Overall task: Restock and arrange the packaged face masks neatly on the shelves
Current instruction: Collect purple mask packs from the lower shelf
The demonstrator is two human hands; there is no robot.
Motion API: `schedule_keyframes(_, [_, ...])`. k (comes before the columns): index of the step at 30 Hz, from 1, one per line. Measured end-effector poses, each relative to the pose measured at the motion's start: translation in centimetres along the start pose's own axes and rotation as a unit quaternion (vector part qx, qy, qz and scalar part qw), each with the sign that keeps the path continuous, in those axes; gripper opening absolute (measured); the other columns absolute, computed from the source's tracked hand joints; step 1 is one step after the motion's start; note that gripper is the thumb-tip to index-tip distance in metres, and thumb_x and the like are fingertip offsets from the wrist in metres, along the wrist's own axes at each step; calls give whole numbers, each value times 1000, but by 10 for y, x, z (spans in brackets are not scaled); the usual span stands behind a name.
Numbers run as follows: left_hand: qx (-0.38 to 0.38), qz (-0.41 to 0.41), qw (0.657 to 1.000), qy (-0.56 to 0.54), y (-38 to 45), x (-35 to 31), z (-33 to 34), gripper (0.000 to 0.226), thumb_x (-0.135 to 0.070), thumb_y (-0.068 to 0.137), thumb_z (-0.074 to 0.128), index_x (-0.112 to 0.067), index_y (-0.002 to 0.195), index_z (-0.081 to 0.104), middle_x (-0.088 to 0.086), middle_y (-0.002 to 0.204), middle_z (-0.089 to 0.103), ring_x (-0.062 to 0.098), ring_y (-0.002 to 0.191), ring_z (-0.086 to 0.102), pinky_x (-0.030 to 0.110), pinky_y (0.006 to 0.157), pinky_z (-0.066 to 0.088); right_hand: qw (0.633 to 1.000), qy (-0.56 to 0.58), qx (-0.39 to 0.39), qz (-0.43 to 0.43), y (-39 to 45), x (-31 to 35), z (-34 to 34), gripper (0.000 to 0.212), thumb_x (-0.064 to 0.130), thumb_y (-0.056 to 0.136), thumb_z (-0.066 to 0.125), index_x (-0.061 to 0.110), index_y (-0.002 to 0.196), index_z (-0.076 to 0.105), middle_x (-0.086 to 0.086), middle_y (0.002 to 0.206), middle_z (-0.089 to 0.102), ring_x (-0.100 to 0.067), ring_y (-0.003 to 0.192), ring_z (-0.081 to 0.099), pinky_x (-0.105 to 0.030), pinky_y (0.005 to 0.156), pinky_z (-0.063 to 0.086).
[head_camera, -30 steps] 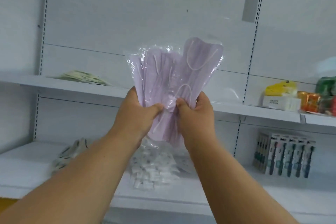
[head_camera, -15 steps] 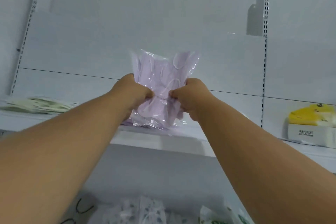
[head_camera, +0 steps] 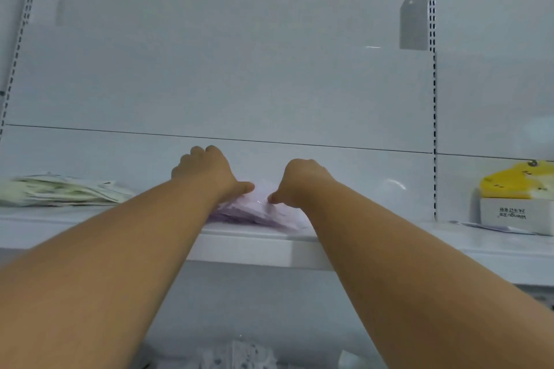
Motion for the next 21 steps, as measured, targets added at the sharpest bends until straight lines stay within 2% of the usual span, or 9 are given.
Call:
schedule_keyframes(1, [-38, 19, 999, 14, -1, -3, -7, 87, -69, 76, 69, -12, 136, 42, 13, 135, 46, 33, 124, 47, 41, 94, 44, 999, -2, -33, 6, -3, -1, -5, 43, 50, 83, 72, 18, 99, 47, -4, 106, 49, -28, 103, 53, -36, 84, 45])
schedule_keyframes(3, [-93, 76, 993, 17, -7, -12, -18, 71, -60, 87, 61, -16, 139, 42, 12, 137, 45, 32, 126, 44, 43, 96, 42, 996, -2, -86, -5, -10, 2, -14, 30, 40, 90, 64, 19, 102, 46, -3, 114, 49, -28, 102, 48, -36, 81, 40])
schedule_keyframes(4, [-97, 104, 990, 8, -12, -15, -22, 60, -54, 91, 58, -19, 138, 45, 10, 135, 46, 31, 125, 44, 42, 96, 41, 995, 0, -96, -13, -14, 6, -17, 24, 36, 93, 60, 18, 105, 49, -5, 119, 51, -28, 102, 49, -36, 81, 41])
schedule_keyframes(6, [-78, 149, 986, -24, -25, -13, -26, 42, -44, 94, 55, -24, 131, 53, 6, 133, 49, 29, 123, 45, 40, 95, 40, 993, 16, -112, -36, -29, 14, -22, 29, 32, 96, 56, 17, 120, 54, -7, 125, 52, -29, 110, 51, -38, 89, 45])
schedule_keyframes(8, [-79, 184, 978, -62, -43, -4, -32, 32, -37, 95, 54, -25, 125, 57, 3, 130, 53, 26, 120, 47, 39, 94, 40, 988, 20, -142, -53, -53, 24, -27, 30, 29, 98, 54, 16, 125, 54, -7, 125, 52, -29, 115, 51, -40, 94, 46])
schedule_keyframes(12, [-141, 248, 946, -156, -87, 23, -54, 24, -26, 94, 56, -21, 117, 62, 2, 118, 61, 25, 109, 53, 40, 92, 43, 967, 32, -246, -56, -112, 45, -41, 25, 21, 99, 50, 14, 123, 54, -5, 120, 54, -26, 112, 49, -38, 87, 45])
schedule_keyframes(16, [-205, 324, 894, -232, -155, 58, -73, 22, -20, 90, 54, -14, 107, 65, 3, 104, 64, 25, 93, 56, 39, 81, 45, 942, 85, -314, -80, -191, 65, -35, 22, 19, 98, 53, 14, 120, 57, -3, 113, 58, -24, 104, 51, -39, 86, 46])
schedule_keyframes(18, [-199, 331, 886, -258, -198, 83, -69, 22, -20, 86, 56, -14, 105, 65, 1, 101, 63, 21, 89, 54, 31, 81, 41, 930, 140, -325, -96, -240, 70, -18, 19, 18, 97, 56, 13, 115, 59, -2, 109, 59, -22, 99, 53, -37, 82, 47])
schedule_keyframes(21, [-163, 319, 895, -267, -262, 121, -46, 21, -18, 86, 59, -14, 105, 66, -1, 102, 63, 17, 90, 55, 23, 83, 32, 926, 183, -315, -97, -313, 72, 29, 17, 20, 96, 60, 14, 111, 62, 1, 106, 62, -17, 95, 57, -31, 79, 48])
Point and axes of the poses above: each hand's wrist, its own y-axis towards the middle knuckle, its own z-axis out of the palm, x = y × z, the point moved 6 cm from there along y, towards the middle knuckle
